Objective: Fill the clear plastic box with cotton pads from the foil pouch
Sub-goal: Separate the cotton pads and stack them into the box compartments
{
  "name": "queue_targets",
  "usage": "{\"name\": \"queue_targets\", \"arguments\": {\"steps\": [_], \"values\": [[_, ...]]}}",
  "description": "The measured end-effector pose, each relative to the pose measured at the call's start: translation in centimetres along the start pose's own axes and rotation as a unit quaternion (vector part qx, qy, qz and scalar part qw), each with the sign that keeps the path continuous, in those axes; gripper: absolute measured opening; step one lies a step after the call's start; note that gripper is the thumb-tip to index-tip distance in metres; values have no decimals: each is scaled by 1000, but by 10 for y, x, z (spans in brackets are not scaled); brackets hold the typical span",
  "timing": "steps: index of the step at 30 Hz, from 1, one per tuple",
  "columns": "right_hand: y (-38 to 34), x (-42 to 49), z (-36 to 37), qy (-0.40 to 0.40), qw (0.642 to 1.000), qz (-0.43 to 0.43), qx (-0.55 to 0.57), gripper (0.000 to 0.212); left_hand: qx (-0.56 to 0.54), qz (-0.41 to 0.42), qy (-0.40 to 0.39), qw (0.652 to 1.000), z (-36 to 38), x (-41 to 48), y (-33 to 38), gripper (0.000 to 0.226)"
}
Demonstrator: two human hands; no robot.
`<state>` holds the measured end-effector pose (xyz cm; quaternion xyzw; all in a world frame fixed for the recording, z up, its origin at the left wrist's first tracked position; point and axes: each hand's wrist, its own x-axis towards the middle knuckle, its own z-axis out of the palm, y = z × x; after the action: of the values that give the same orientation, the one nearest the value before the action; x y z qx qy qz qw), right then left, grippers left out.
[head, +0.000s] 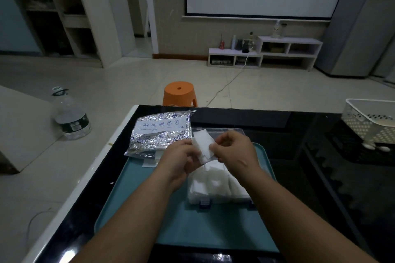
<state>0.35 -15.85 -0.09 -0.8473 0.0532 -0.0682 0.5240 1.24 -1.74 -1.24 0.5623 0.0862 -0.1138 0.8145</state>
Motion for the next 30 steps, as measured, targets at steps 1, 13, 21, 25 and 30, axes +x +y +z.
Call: {"name": "queue_targets", "arguments": {"steps": [1,13,21,25,30], "values": [[0,0,0,1,1000,-5,-13,9,-31,-5,-16,999,1,-1,1,23],[1,1,0,-73,992,77,64,32,72,17,26,997,1,0,-1,15],[-10,-6,1,-114,930,177,301,40,-30,3,10,999,-2,2,-1,35],[-13,-7,5,-143,903,200,354,42,-112,-54,-53,991,-2,-1,-2,74],[-12,-11,9,-169,903,191,347,36,-188,2,-60,980,-1,-4,2,58]]}}
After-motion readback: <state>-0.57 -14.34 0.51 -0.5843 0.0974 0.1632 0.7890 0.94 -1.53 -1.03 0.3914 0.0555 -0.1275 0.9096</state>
